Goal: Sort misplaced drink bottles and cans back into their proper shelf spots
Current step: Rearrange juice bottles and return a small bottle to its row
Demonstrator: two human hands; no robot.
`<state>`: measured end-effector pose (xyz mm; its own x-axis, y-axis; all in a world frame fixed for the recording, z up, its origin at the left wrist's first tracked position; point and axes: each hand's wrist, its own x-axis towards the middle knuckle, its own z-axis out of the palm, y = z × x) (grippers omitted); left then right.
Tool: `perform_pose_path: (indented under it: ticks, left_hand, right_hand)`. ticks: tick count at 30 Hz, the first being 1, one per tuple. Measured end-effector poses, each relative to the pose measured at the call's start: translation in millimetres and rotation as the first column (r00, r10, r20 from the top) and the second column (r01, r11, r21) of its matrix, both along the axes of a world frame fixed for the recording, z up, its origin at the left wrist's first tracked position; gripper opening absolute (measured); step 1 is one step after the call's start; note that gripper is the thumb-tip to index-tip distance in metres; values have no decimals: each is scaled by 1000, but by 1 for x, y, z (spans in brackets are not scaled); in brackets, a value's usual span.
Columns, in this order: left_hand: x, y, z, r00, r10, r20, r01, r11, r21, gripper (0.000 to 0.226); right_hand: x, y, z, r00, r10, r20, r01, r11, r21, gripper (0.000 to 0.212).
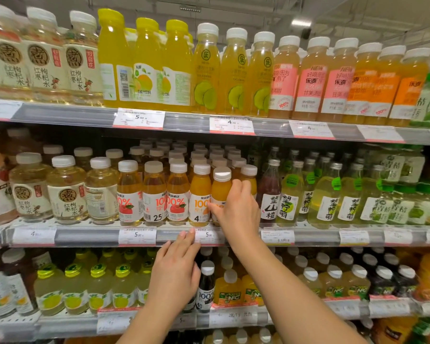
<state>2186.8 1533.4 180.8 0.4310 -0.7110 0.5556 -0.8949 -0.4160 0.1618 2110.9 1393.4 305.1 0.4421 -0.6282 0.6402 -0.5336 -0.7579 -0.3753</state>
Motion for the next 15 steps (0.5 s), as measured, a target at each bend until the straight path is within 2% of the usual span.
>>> perform_pose_path:
  ticks: [5, 15]
  left_hand:
    - [0, -2, -4, 1000, 3, -8, -4, 1000, -18, 47]
    - [-1, -3, -8, 1000, 2, 8, -1, 998, -62, 38]
  right_hand:
    - [-4, 1, 1, 999, -33, 7, 34, 996, -78, 77]
    - [-5, -3, 26, 996, 5, -91, -4, 1000, 8, 59]
